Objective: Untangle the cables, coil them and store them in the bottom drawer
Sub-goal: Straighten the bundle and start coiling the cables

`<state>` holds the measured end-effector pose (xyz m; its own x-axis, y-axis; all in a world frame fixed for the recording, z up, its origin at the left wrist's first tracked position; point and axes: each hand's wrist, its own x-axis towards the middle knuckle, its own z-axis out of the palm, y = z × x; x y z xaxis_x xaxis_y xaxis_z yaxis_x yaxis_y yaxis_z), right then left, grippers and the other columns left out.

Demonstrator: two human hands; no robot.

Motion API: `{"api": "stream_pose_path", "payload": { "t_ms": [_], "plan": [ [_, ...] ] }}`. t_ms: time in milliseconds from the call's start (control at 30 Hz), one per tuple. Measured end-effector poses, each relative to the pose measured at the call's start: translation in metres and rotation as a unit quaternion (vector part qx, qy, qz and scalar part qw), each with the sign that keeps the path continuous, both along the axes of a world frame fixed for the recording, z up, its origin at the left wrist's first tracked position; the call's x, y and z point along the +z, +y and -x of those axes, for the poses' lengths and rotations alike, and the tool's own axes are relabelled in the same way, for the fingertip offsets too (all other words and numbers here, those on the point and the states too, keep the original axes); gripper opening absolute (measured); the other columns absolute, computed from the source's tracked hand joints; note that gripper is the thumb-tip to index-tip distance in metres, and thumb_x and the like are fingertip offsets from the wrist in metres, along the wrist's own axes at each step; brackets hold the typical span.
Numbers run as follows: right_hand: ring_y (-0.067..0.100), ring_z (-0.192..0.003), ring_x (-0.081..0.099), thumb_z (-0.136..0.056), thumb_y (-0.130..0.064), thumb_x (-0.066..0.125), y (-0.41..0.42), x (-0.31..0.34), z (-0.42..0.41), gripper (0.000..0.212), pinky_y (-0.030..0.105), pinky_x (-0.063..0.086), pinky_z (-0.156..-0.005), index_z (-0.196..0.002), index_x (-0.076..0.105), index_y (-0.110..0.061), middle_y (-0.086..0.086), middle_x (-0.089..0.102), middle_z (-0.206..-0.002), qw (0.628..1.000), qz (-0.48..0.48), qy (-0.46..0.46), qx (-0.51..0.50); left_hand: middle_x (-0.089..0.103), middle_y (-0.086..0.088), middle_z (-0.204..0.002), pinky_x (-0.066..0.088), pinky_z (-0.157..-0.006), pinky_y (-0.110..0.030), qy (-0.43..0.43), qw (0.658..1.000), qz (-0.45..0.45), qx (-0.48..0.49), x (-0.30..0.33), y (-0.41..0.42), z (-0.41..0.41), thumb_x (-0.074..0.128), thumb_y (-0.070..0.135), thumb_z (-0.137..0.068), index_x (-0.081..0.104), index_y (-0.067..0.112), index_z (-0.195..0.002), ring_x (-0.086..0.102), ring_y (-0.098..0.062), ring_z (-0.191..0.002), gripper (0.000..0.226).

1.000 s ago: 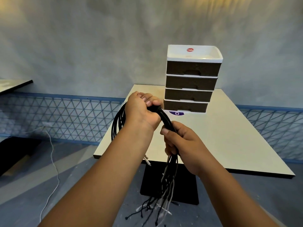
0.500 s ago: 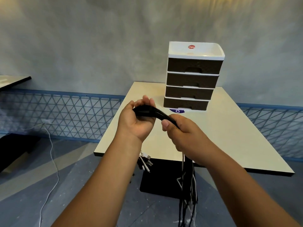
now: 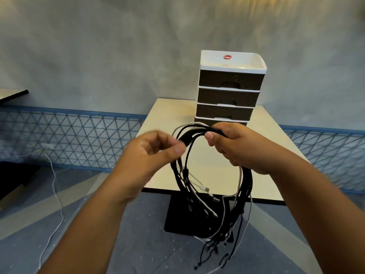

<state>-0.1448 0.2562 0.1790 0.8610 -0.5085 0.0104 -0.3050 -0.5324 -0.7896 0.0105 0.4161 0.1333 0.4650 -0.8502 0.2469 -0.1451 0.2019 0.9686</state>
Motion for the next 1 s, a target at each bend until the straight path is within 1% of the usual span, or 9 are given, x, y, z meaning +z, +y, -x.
{"api": "stream_pose_path", "payload": {
  "t_ms": [100,133,200,300,400,533,600,767,1000],
  "plan": [
    [0.011,-0.053,0.035,-0.100,-0.040,0.046,0.003,0.007,0.000,0.029,0.025,0.032,-0.046,-0.091,0.058,-0.015,-0.002,0.042,-0.065,0.999,0.030,0.043,0.016,0.039,0.018,-0.146,0.034,-0.102,-0.023,-0.285,0.953,-0.052,0.092,0.015,-0.022,0.003,0.085,0.042,-0.069,0.037,0.045,-0.138,0.036,0.003,-0.132,0.085],
    [0.011,-0.053,0.036,-0.100,-0.040,0.047,0.005,0.010,0.001,0.028,0.024,0.033,-0.046,-0.089,0.058,-0.017,-0.002,0.044,-0.066,0.998,0.040,0.052,0.023,0.030,0.019,-0.152,0.028,-0.103,-0.022,-0.341,0.931,-0.097,0.082,0.017,-0.031,0.003,0.083,0.040,-0.072,0.023,0.045,-0.146,0.029,0.001,-0.135,0.095],
    [0.009,-0.050,0.037,-0.099,-0.040,0.048,0.007,0.015,0.001,0.026,0.023,0.034,-0.046,-0.087,0.058,-0.019,-0.002,0.046,-0.066,0.996,0.059,0.061,0.035,0.034,0.017,-0.151,0.033,-0.101,-0.025,-0.376,0.914,-0.148,0.044,0.016,-0.047,0.004,0.079,0.036,-0.077,0.015,0.044,-0.149,0.037,-0.008,-0.134,0.097],
    [0.003,-0.044,0.039,-0.100,-0.037,0.048,0.008,0.021,0.005,0.023,0.017,0.033,-0.044,-0.086,0.058,-0.021,-0.005,0.046,-0.063,0.992,0.107,0.053,0.041,0.067,0.012,-0.112,0.050,-0.086,-0.023,-0.271,0.956,-0.114,0.009,0.009,-0.062,0.009,0.068,0.026,-0.090,0.045,0.033,-0.133,0.065,-0.010,-0.103,0.049],
    [0.007,-0.046,0.035,-0.099,-0.036,0.049,0.005,0.025,0.011,0.024,0.022,0.032,-0.044,-0.083,0.059,-0.021,-0.006,0.043,-0.059,0.997,0.070,0.019,0.031,0.071,0.004,-0.074,0.056,-0.072,-0.027,-0.155,0.986,-0.056,-0.013,0.004,-0.063,0.013,0.060,0.018,-0.096,0.059,0.025,-0.109,0.070,-0.014,-0.067,0.015],
    [0.008,-0.045,0.027,-0.101,-0.030,0.050,-0.006,0.034,0.020,0.030,0.020,0.025,-0.040,-0.074,0.062,-0.024,-0.005,0.036,-0.057,0.997,-0.052,-0.064,0.007,0.054,0.005,-0.051,0.058,-0.066,-0.033,-0.056,0.998,-0.032,-0.005,-0.024,-0.059,0.008,0.065,0.010,-0.092,0.065,0.015,-0.092,0.050,-0.014,-0.045,0.006],
    [0.006,-0.044,0.021,-0.102,-0.026,0.047,-0.013,0.039,0.026,0.031,0.017,0.020,-0.039,-0.073,0.055,-0.018,-0.005,0.029,-0.058,0.991,-0.093,-0.095,0.002,0.047,0.001,-0.047,0.055,-0.065,-0.032,-0.007,0.999,-0.029,-0.013,-0.037,-0.058,0.007,0.068,0.016,-0.090,0.064,0.012,-0.084,0.043,-0.015,-0.041,0.008],
    [0.009,-0.049,0.014,-0.102,-0.027,0.046,-0.026,0.039,0.028,0.030,0.018,0.015,-0.042,-0.074,0.048,-0.015,-0.002,0.022,-0.061,0.985,-0.125,-0.115,0.015,0.041,0.000,-0.045,0.053,-0.063,-0.033,0.043,0.986,-0.058,-0.151,-0.057,-0.058,0.000,0.074,0.036,-0.081,0.064,0.018,-0.065,0.041,-0.015,-0.040,0.026],
    [0.005,-0.045,0.016,-0.092,-0.035,0.050,-0.046,0.020,0.034,0.025,0.016,0.020,-0.039,-0.079,0.048,-0.013,-0.006,0.021,-0.060,0.964,-0.217,-0.157,-0.003,0.039,0.001,-0.043,0.056,-0.075,-0.043,0.079,0.959,-0.112,-0.250,-0.086,-0.047,-0.011,0.071,0.032,-0.078,0.060,0.021,-0.057,0.045,-0.015,-0.041,0.026]
  ]
}}
